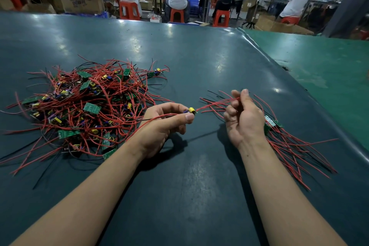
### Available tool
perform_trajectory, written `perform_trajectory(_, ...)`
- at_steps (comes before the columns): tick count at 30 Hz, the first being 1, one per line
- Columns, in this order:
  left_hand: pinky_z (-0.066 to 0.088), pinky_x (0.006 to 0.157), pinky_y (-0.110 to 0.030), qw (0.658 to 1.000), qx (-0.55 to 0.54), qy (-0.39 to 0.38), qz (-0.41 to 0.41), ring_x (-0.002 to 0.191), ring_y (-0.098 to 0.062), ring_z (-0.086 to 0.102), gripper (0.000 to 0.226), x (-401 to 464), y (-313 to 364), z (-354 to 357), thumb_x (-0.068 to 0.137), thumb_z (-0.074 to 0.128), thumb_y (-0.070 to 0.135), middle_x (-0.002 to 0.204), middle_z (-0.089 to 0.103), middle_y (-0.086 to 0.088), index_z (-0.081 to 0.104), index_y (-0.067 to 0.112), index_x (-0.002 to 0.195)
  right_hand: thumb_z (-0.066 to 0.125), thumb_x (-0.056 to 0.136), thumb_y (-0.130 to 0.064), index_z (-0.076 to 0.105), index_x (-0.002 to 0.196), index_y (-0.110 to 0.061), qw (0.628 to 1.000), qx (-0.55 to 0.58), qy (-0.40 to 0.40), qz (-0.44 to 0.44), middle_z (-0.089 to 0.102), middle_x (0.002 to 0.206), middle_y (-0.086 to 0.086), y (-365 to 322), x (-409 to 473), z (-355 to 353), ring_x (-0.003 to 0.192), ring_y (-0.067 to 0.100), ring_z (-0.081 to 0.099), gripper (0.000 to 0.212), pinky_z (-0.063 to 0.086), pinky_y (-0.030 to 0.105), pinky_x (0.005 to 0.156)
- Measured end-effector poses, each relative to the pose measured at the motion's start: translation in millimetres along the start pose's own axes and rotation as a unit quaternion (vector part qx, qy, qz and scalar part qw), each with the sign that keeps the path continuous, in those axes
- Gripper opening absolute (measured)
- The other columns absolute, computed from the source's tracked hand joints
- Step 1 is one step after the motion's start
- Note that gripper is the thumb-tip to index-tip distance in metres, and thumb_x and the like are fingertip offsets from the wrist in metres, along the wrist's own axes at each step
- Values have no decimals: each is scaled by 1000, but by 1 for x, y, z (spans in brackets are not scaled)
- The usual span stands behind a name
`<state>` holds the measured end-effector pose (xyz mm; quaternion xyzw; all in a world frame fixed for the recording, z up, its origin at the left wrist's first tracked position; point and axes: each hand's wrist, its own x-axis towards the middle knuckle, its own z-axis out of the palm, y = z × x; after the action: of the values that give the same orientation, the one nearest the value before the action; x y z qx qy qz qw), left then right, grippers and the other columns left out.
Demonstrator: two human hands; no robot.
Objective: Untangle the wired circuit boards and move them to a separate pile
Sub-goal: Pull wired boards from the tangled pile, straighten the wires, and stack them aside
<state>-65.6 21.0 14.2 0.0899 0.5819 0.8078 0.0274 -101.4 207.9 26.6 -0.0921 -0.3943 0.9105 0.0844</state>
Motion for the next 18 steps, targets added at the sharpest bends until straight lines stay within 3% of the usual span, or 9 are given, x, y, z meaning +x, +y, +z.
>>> perform_trajectory(3, 46, 52, -21, 997, -46, 51, 24, 49, -13, 52, 16, 3, -1, -1, 63, 81, 4, 71, 68, -5, 71, 14, 72, 57, 94, -41, 61, 99, -9, 996, -71, -33, 46, 53, 59, -4, 5, -4, 5, 39, 6, 42, 33, 29, 16, 34)
perform_trajectory(5, 46, 52, -22, 997, -42, 52, 32, 50, -13, 52, 19, 3, -2, -1, 61, 84, 5, 73, 69, -4, 72, 15, 72, 64, 84, -47, 59, 107, -6, 978, -165, -79, 101, 56, 57, -5, 11, -11, 10, 39, 5, 43, 47, 29, 15, 33)
perform_trajectory(8, 47, 54, -24, 998, -13, 42, 33, 52, -13, 54, 18, 3, -3, -1, 65, 81, 4, 75, 69, -4, 74, 17, 74, 67, 72, -55, 57, 107, -7, 954, -212, -122, 173, 62, 60, -2, 16, -18, 13, 40, 5, 46, 60, 30, 14, 33)
perform_trajectory(10, 46, 54, -24, 998, -16, 45, 37, 53, -14, 54, 16, 3, -3, -1, 65, 78, 5, 75, 69, -5, 73, 18, 73, 63, 82, -51, 60, 103, -9, 959, -194, -114, 174, 58, 58, -3, 14, -16, 11, 40, 5, 45, 47, 29, 14, 33)
perform_trajectory(13, 45, 54, -25, 998, -27, 50, 36, 52, -15, 52, 17, 3, -2, -1, 65, 78, 3, 75, 68, -6, 71, 17, 73, 56, 97, -29, 62, 89, -13, 982, -121, -72, 122, 52, 60, -3, 5, -9, 8, 41, 3, 43, 20, 29, 13, 34)
perform_trajectory(16, 45, 54, -26, 998, -23, 50, 37, 53, -16, 52, 17, 2, -1, 0, 65, 78, 3, 75, 68, -6, 72, 17, 74, 55, 98, -20, 63, 88, -11, 992, -71, -47, 91, 53, 62, -3, -1, -5, 4, 42, 2, 44, 16, 31, 12, 35)
perform_trajectory(18, 46, 54, -25, 997, -32, 58, 41, 52, -15, 52, 18, 3, -1, -1, 66, 77, 4, 76, 68, -4, 71, 18, 74, 58, 97, -26, 66, 91, -9, 988, -93, -54, 107, 58, 63, -2, -1, -7, 4, 42, 3, 47, 19, 34, 12, 36)
